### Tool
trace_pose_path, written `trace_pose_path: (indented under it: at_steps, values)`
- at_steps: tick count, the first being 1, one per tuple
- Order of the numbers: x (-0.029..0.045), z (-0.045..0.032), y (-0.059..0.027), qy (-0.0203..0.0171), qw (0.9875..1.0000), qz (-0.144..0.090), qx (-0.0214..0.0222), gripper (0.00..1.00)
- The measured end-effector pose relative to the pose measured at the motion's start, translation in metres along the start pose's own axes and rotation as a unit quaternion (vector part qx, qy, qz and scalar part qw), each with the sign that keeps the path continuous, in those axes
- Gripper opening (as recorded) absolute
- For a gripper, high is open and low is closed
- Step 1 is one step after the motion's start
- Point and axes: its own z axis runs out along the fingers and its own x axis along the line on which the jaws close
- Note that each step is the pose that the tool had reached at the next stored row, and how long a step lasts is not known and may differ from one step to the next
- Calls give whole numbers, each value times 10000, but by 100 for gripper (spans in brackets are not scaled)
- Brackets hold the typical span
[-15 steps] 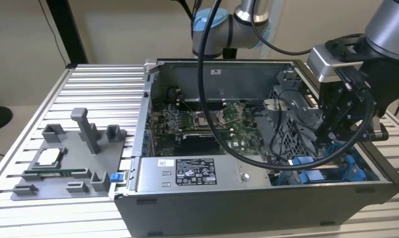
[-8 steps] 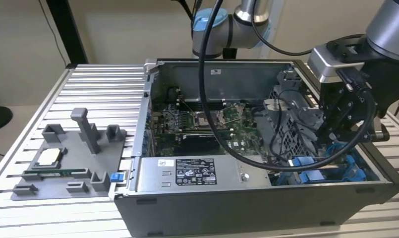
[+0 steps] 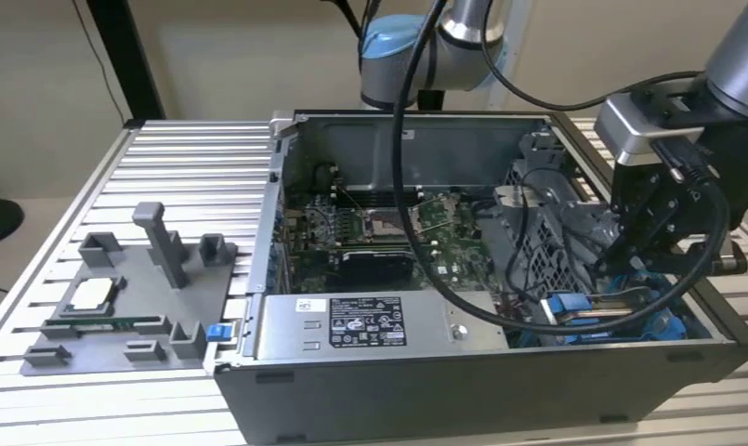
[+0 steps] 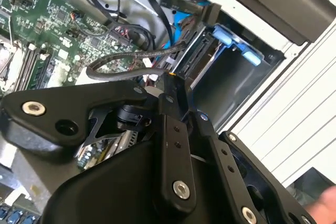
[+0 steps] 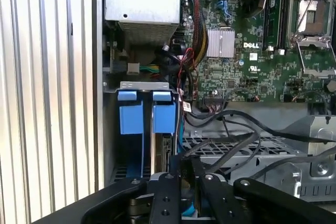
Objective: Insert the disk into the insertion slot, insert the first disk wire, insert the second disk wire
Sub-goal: 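Insert the first disk wire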
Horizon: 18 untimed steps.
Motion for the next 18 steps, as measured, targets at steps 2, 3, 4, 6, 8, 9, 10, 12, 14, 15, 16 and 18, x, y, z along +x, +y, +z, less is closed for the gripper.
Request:
trace_pose_path:
  at_steps: [2, 3, 4, 6, 8, 9, 10, 12, 14, 15, 16, 18]
  values:
    - [32, 5, -29, 0, 10000, 0, -1, 0]
    - [47, 8, -36, 0, 10000, 3, -1, 0]
    - [56, 13, -39, 1, 10000, 14, 0, 0]
    - [68, 28, -49, 1, 10000, 38, 3, 0]
    - [79, 42, -64, 2, 10000, 57, 5, 0]
    - [84, 49, -75, 2, 10000, 64, 6, 0]
    - [89, 57, -89, 2, 10000, 70, 7, 0]
    - [97, 69, -116, 3, 10000, 78, 8, 0]
    - [105, 83, -145, 2, 10000, 84, 8, 0]
    - [106, 90, -159, 2, 10000, 85, 8, 0]
    - [106, 99, -174, 2, 10000, 85, 8, 0]
    - [108, 115, -191, 3, 10000, 87, 8, 0]
